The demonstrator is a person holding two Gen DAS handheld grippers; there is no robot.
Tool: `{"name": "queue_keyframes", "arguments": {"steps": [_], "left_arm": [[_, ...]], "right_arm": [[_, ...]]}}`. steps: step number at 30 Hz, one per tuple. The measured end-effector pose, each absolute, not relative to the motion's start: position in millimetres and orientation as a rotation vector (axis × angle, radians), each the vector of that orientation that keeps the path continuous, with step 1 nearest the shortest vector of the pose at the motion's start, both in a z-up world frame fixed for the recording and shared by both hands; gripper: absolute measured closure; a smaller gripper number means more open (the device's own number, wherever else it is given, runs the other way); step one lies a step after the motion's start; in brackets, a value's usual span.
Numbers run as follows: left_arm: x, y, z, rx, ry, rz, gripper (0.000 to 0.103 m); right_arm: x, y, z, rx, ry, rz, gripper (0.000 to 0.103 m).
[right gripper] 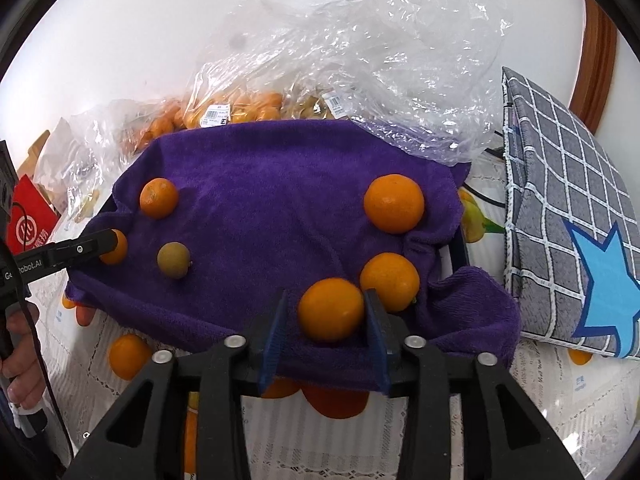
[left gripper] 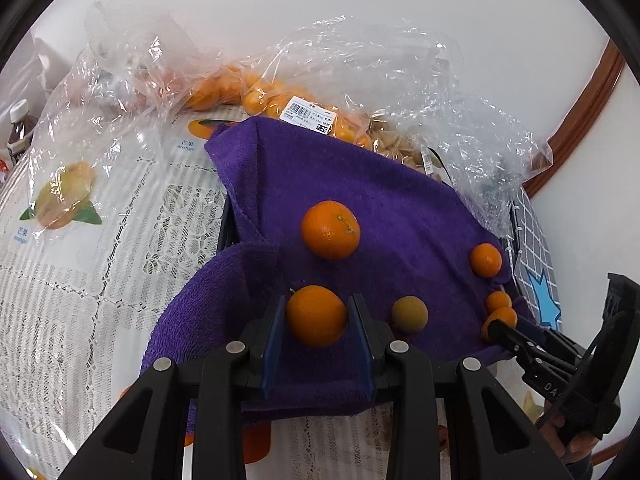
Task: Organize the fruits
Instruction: 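Open the right gripper onto the towel while the left gripper releases its orange there, then withdraw both open tools from the towel toward the loose oranges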
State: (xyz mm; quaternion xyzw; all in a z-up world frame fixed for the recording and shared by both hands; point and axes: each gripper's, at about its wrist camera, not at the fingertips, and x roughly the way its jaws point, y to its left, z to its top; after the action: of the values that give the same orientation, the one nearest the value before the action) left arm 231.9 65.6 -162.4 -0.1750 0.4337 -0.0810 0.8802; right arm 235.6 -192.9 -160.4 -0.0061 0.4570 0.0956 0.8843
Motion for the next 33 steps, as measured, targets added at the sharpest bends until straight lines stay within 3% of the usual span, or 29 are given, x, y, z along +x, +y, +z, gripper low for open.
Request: {"name": "queue_keyframes", "arguments": {"steps": [7,16,20,33], "left_arm": [[231,63,-163,-0.328,0.895,-0.153,0.072],[229,57,-161,-0.298,0.85,-0.14,0.072],[223,61,-154,-0.33,0.803,-0.172,0.062],[208,59,-141,-0.321,0.71,-0.189,0.057]], "right_arm": [[228,-198,-154,-0.001,0.944,0.171,0.051],[218,-203,-143,0.014,0.924,0.151,0.051],[210,-205,-137,0.014,0.911,0.141,0.051],[179,-208,-123,0.029,0.861,0.109,0.051]]}}
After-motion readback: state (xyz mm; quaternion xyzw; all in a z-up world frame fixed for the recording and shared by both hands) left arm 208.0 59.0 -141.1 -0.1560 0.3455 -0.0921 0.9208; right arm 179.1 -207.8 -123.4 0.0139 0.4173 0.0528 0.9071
